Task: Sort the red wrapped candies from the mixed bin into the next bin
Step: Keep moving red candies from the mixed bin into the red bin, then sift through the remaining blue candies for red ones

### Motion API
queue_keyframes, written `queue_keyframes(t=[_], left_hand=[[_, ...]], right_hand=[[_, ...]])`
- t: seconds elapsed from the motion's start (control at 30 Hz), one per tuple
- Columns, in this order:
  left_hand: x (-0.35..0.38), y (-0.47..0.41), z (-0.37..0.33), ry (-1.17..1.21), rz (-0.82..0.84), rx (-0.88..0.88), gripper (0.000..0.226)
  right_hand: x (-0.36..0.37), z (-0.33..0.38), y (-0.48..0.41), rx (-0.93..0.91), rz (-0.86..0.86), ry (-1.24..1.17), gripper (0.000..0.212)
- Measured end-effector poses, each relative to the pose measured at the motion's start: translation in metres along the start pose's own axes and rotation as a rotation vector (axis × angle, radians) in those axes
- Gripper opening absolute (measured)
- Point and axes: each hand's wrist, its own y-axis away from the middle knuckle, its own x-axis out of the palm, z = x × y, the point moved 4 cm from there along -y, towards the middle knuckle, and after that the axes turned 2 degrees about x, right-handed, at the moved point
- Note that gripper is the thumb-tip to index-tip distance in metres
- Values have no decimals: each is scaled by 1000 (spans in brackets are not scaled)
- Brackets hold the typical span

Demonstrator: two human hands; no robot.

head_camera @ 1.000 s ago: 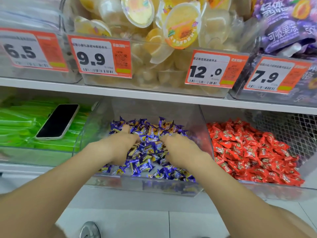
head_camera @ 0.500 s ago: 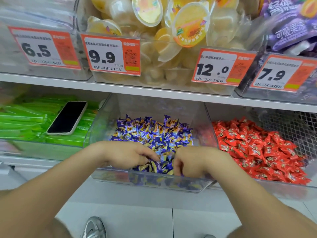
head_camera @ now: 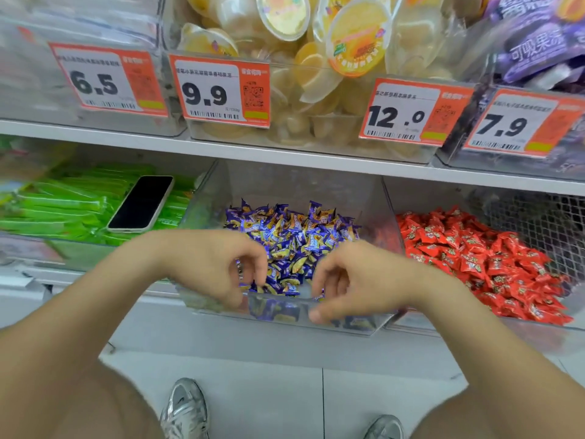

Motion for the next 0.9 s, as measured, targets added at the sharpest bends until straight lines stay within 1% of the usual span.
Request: queue_keyframes(t=[0.03,0.07,0.17,0.27,0.37,0.43,0.5,0.6,0.7,0.73,0.8,0.83,0.9], left_hand=[[7,4,1,-72,41,-22,37],[14,5,2,-147,37,-42,39],[25,-2,10,-298,-121,-26,28],[15,-8,17,-330,-234,17,20],[-7,-7,21,-291,-424,0,31],[-18,-7,24,-284,-540,-32,37],[-18,-11,26,-327,-538,-44,39],[-2,-21,30,-425,-463,-107,34],[12,-29,23,-534,-396,-150,28],[13,-30,17,-545,-391,-133,33],[11,-30,-3,-515,-415,-51,53],[10,-31,-17,-483,-451,10,55],[11,-36,-49,-438,-526,140,44]], right_hand=[[7,0,3,-12,15,81,25],[13,-2,4,-14,0,156,21],[17,-7,7,3,-86,192,15],[8,-6,9,7,-281,194,15],[-4,-11,6,38,-521,162,10],[-8,-14,0,51,-622,149,8],[-6,-17,-5,84,-590,143,9],[7,-20,-11,125,-455,232,10],[11,-20,-12,110,-428,297,6],[10,-20,-12,84,-412,294,7],[6,-16,-6,16,-392,269,15],[0,-13,-1,-19,-431,250,18],[-17,-6,19,-58,-593,163,18]])
